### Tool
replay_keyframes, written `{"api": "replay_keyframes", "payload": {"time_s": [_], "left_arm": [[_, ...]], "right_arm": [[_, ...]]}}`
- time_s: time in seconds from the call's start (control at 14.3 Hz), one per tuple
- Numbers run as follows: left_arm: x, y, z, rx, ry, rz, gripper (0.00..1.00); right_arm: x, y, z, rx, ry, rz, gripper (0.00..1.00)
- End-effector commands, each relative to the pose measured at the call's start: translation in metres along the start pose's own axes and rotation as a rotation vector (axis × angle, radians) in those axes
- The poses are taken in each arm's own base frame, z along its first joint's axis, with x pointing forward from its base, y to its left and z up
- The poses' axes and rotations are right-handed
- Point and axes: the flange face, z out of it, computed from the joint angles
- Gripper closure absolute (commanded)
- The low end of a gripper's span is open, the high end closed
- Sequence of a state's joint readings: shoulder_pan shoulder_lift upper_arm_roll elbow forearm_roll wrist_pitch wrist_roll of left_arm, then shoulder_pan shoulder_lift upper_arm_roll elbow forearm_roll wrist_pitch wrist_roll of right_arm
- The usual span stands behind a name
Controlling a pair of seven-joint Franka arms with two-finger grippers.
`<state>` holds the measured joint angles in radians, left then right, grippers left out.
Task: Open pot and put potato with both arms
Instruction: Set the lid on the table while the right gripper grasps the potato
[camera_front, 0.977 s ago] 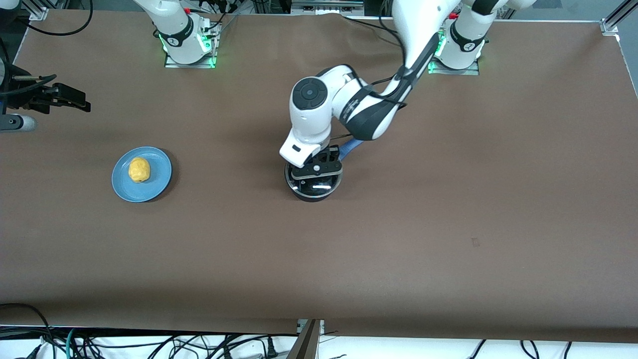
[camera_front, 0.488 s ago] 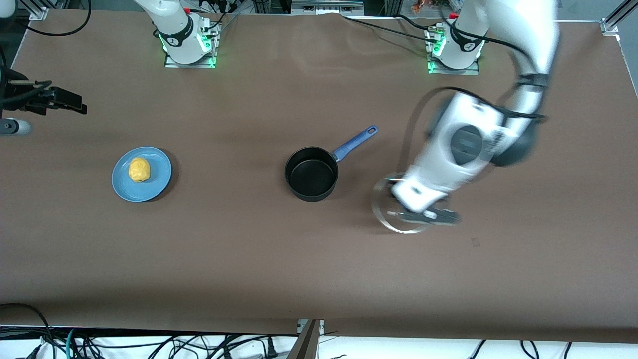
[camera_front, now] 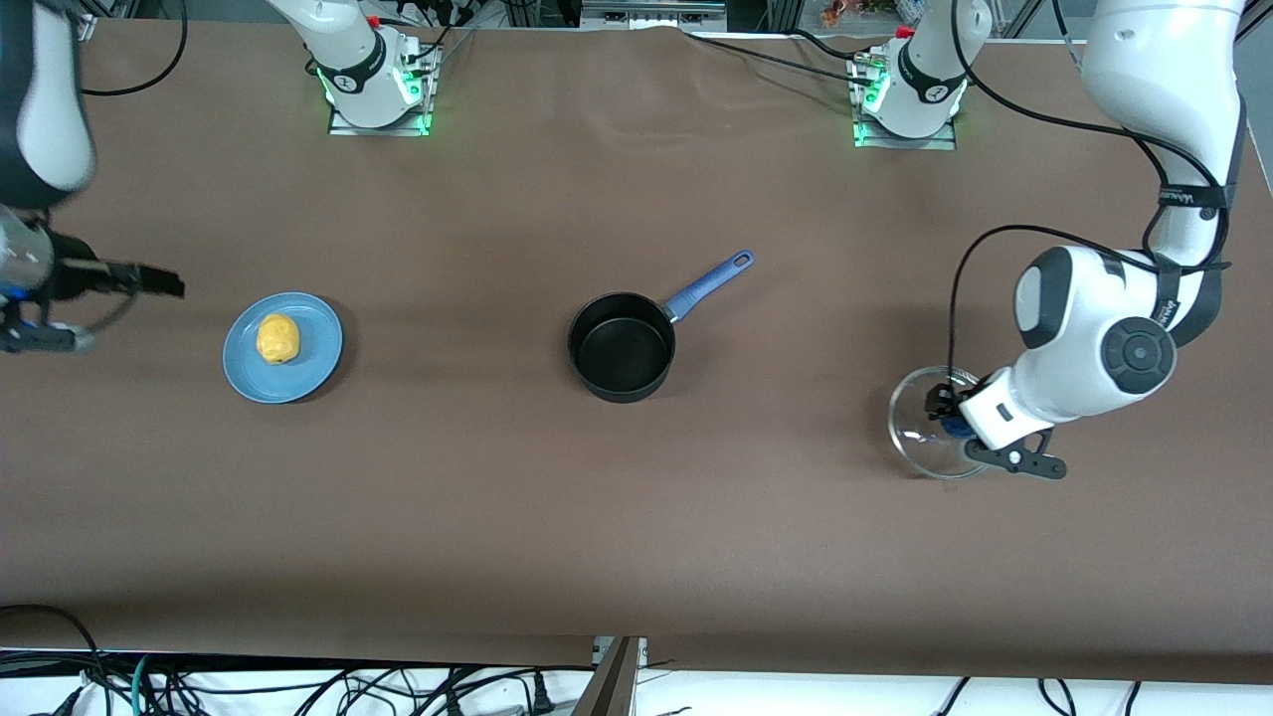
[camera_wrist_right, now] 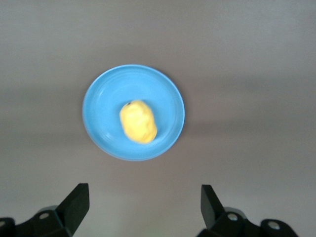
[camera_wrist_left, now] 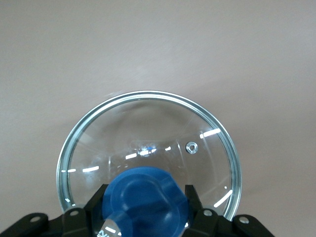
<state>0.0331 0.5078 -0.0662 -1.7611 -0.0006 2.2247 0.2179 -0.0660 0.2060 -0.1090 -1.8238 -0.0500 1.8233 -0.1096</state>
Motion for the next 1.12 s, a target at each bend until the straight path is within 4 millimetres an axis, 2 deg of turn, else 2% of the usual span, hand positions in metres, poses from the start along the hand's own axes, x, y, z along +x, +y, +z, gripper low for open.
{"api": "replay_keyframes", "payload": {"time_s": [0.0,0.21,0.28,0.35,0.42,0.49,0.56,0.63,0.77,0.84,0.91,0.98,1.05], "left_arm": [[-0.032,-0.027,0.017,-0.013,0.031,0.036,0.58],[-0.046,-0.046,0.044,0.001,0.055,0.041,0.57],[-0.049,-0.047,0.052,0.006,0.07,0.041,0.57],[-0.052,-0.05,0.061,0.008,0.074,0.036,0.51],[-0.052,-0.05,0.064,0.008,0.073,0.034,0.32],[-0.052,-0.051,0.064,0.006,0.072,0.028,0.08],[-0.051,-0.052,0.057,0.007,0.072,0.021,0.0],[-0.05,-0.052,0.044,0.003,0.063,0.019,0.0],[-0.044,-0.05,0.005,-0.014,0.025,0.019,0.0],[-0.04,-0.048,-0.02,-0.022,0.012,0.013,0.0],[-0.038,-0.046,-0.049,-0.039,-0.006,-0.002,0.0],[-0.035,-0.043,-0.079,-0.047,-0.024,-0.012,0.0],[-0.034,-0.041,-0.113,-0.051,-0.038,-0.024,0.0]], "right_arm": [[-0.016,-0.012,0.064,-0.004,0.038,-0.027,0.0],[-0.027,-0.022,0.141,-0.009,0.112,-0.045,0.0],[-0.028,-0.024,0.158,-0.008,0.106,-0.047,0.0],[-0.027,-0.024,0.169,-0.008,0.093,-0.046,0.0],[-0.023,-0.026,0.18,-0.01,0.102,-0.049,0.0],[-0.018,-0.026,0.191,-0.013,0.118,-0.052,0.0],[-0.016,-0.026,0.202,-0.015,0.123,-0.053,0.0],[-0.012,-0.026,0.208,-0.018,0.143,-0.054,0.0],[-0.009,-0.028,0.222,-0.02,0.151,-0.059,0.01],[-0.009,-0.028,0.222,-0.02,0.154,-0.059,0.19],[-0.008,-0.031,0.22,-0.019,0.154,-0.068,0.45],[-0.008,-0.032,0.218,-0.018,0.156,-0.072,0.59],[-0.007,-0.032,0.215,-0.019,0.162,-0.074,0.65]]}}
